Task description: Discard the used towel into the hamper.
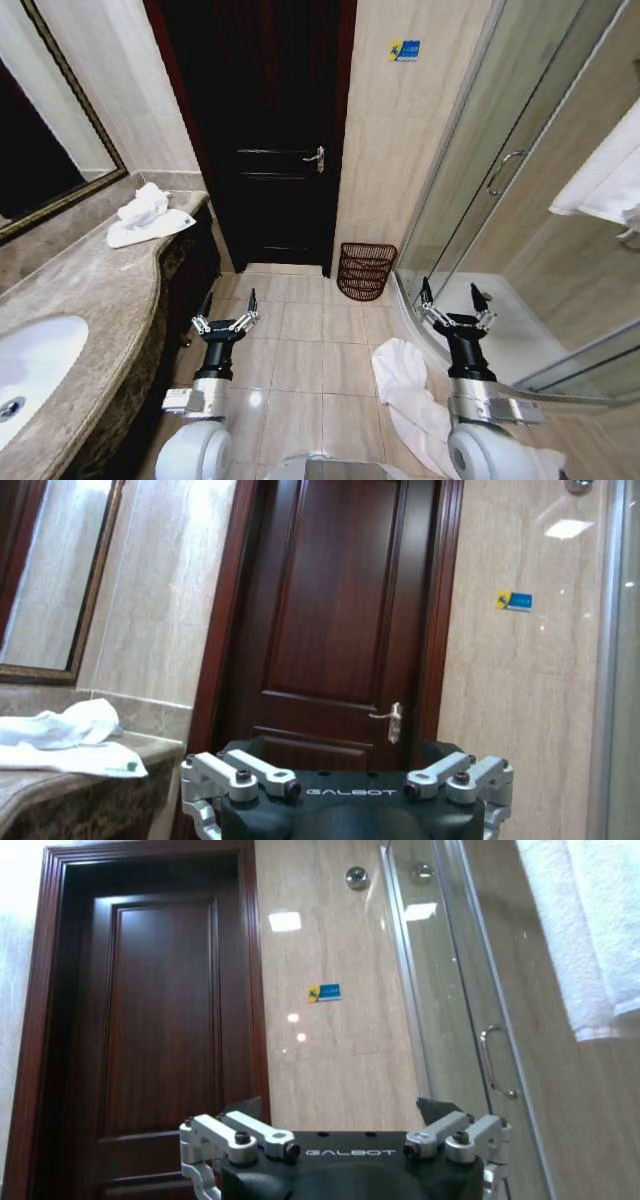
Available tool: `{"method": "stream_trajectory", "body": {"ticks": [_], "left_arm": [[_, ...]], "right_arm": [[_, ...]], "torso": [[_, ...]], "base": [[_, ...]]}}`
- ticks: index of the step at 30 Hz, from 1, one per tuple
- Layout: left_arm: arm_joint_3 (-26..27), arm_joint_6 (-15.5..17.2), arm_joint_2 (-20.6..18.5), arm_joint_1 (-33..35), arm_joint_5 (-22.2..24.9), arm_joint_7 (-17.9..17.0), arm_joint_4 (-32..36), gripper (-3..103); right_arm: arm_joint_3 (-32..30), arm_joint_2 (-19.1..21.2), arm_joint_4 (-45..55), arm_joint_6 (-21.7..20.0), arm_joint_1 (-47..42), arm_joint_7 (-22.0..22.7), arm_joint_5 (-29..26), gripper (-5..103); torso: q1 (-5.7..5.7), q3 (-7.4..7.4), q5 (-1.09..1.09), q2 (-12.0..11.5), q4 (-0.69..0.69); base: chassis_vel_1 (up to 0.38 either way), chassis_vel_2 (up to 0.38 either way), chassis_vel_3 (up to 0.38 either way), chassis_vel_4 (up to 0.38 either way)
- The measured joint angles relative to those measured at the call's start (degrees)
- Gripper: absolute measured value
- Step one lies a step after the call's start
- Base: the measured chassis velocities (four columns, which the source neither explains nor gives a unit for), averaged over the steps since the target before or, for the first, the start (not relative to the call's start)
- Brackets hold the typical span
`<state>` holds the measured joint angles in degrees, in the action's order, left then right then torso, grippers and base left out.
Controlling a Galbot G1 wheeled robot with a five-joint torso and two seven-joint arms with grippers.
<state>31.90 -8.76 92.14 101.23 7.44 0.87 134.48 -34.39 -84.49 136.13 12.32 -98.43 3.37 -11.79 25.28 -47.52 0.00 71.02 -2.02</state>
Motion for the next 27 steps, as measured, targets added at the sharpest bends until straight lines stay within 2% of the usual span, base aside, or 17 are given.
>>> {"method": "stream_trajectory", "body": {"ticks": [18,19,22,25,27], "left_arm": [[0.03,-1.19,0.0,-0.48,-0.91,-0.54,-1.37,100],[0.03,-1.33,0.0,-0.55,-0.92,-0.62,-1.45,100],[0.01,-1.52,0.0,-0.72,-0.92,-1.63,-1.68,100],[0.04,-1.54,-0.01,-0.78,-0.91,-2.02,-1.78,100],[0.1,-1.61,0.0,-0.74,-0.91,-2.08,-1.78,100]], "right_arm": [[-0.17,0.46,-0.77,-0.22,0.42,-0.24,0.2,100],[-0.15,0.45,-0.77,-0.21,0.42,-0.24,0.2,100],[0.07,0.27,-0.86,-0.21,0.41,-0.25,0.28,100],[0.3,0.08,-0.92,-0.17,0.37,-0.29,0.44,100],[0.44,-0.03,-0.97,-0.13,0.38,-0.31,0.56,100]], "torso": [[0.0,0.0,0.03,-0.01,0.0],[0.0,0.0,-0.02,-0.01,0.01],[0.0,0.0,0.02,-0.01,0.0],[0.01,0.0,-0.02,-0.01,0.02],[0.0,0.0,0.04,0.0,-0.01]], "base": [[-0.151,0.157,0.15,-0.158],[-0.187,0.168,0.17,-0.176],[-0.17,0.194,0.181,-0.186],[-0.221,0.171,0.193,-0.214],[-0.215,0.24,0.211,-0.242]]}}
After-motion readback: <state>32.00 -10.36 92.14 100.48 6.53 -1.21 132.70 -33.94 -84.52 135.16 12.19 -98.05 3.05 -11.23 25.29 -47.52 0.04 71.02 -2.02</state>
